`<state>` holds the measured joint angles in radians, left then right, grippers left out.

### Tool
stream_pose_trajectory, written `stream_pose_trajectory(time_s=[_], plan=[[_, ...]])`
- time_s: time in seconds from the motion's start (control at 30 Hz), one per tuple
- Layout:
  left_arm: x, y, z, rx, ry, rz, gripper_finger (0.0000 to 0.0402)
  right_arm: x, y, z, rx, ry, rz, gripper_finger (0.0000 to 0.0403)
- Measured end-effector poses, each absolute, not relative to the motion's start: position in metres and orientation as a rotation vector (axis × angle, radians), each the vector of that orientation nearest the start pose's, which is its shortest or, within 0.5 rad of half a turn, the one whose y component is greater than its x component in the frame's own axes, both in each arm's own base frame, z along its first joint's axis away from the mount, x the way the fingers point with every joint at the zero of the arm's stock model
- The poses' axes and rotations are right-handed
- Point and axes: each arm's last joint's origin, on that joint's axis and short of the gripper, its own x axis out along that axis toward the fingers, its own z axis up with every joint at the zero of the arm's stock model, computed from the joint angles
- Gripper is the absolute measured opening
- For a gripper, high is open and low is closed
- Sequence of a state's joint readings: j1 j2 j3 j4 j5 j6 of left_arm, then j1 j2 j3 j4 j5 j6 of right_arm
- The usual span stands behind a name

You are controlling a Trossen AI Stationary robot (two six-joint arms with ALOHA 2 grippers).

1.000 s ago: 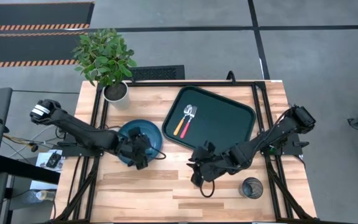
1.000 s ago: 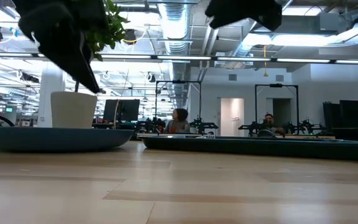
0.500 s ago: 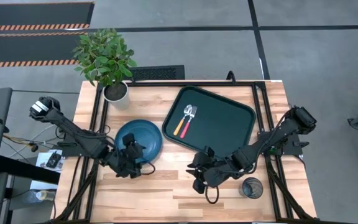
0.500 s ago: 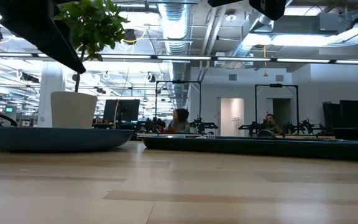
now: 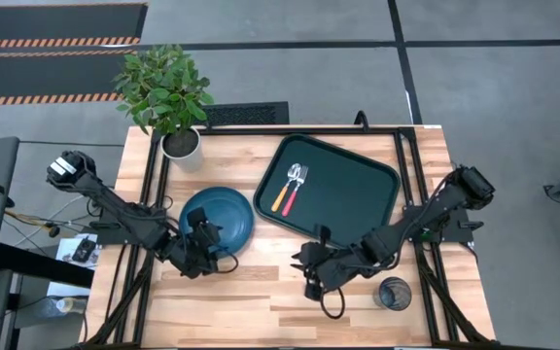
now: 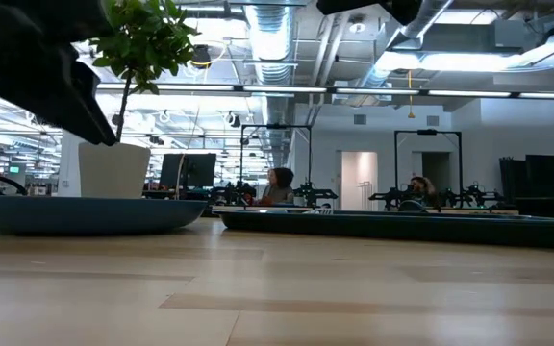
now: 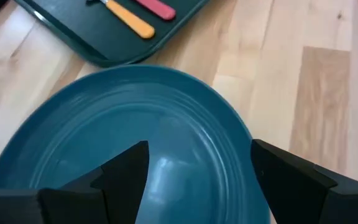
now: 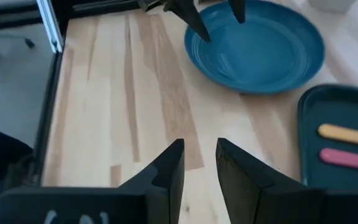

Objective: Pick and place plate/cup/fork/spoon on tray
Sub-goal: Put the blue plate on the black tray to the right of the pink fork

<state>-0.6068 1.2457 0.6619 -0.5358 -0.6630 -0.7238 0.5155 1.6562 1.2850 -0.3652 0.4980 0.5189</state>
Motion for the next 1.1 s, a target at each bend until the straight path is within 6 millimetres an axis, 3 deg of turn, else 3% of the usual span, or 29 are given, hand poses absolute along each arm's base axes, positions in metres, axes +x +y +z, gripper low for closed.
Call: stream_pose_trajectory(time_s=[0.43,0.93,1.1], plan=[[0.200,-0.114,0.191,-0.038,0.716,0.278,0.0269,0.334,0.150,0.264,0.102,0.671,-0.115,0.0118],[0.220,-0.124,0.121,-0.023,0.916,0.394,0.0267,0.342,0.140,0.243,0.076,0.785,-0.118,0.0118],[0.228,-0.125,0.112,-0.072,0.970,0.403,0.0216,0.342,0.140,0.243,0.071,0.784,-0.117,0.0118]])
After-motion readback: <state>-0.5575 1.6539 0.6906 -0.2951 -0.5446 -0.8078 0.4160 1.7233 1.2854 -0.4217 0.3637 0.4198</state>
